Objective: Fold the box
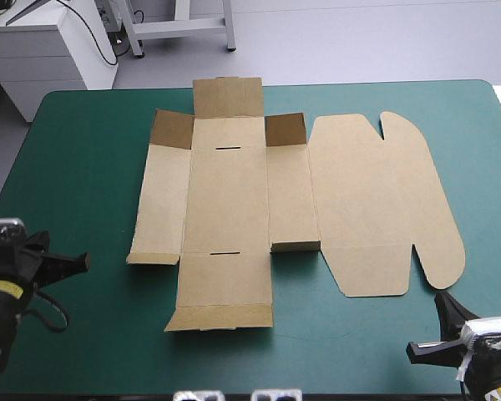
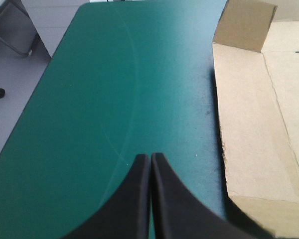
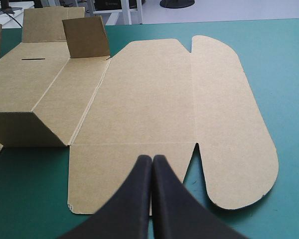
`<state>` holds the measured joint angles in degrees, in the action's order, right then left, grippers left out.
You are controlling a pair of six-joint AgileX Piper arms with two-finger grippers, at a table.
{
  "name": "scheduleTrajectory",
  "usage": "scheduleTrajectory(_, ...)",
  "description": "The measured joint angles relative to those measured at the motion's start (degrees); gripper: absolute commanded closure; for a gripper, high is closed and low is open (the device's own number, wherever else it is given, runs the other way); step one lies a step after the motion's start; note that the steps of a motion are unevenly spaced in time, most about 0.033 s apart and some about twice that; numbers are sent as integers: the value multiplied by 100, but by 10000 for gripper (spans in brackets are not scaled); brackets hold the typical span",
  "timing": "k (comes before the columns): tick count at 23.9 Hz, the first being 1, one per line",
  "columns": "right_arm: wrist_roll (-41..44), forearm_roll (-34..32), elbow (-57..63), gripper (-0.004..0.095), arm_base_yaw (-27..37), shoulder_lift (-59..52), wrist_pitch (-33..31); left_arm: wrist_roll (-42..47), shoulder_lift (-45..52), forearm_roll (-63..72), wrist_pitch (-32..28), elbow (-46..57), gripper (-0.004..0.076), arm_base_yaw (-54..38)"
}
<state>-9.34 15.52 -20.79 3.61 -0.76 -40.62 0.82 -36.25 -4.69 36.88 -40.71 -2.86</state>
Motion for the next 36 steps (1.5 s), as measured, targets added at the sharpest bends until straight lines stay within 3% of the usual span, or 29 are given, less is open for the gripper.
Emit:
scheduleTrajectory(12, 0, 0, 0, 922, 0, 0, 0, 21, -2756, 142, -127, -971, 726, 0)
scheduleTrajectory(19, 0, 0, 0, 922, 0, 0, 0, -1211, -3715, 1503, 290, -1345, 711, -329)
scheduleTrajectory(21, 0, 0, 0, 922, 0, 0, 0, -1965, -4054, 2375, 565, -1517, 711, -691)
scheduleTrajectory(22, 0, 0, 0, 922, 0, 0, 0, -2652, -4398, 3275, 1056, -1710, 711, -1089)
scheduleTrajectory(24, 0, 0, 0, 922, 0, 0, 0, -3168, -4967, 4057, 1751, -2059, 712, -1505)
scheduleTrajectory(28, 0, 0, 0, 922, 0, 0, 0, -3343, -5931, 4442, 2493, -2520, 713, -1691)
scheduleTrajectory(31, 0, 0, 0, 922, 0, 0, 0, -3343, -6355, 4640, 2596, -2589, 705, -1691)
scheduleTrajectory(34, 0, 0, 0, 922, 0, 0, 0, -3343, -6501, 4658, 2549, -2589, 566, -1691)
scheduleTrajectory(36, 0, 0, 0, 922, 0, 0, 0, -3422, -6501, 4845, 2530, -2590, 357, -1691)
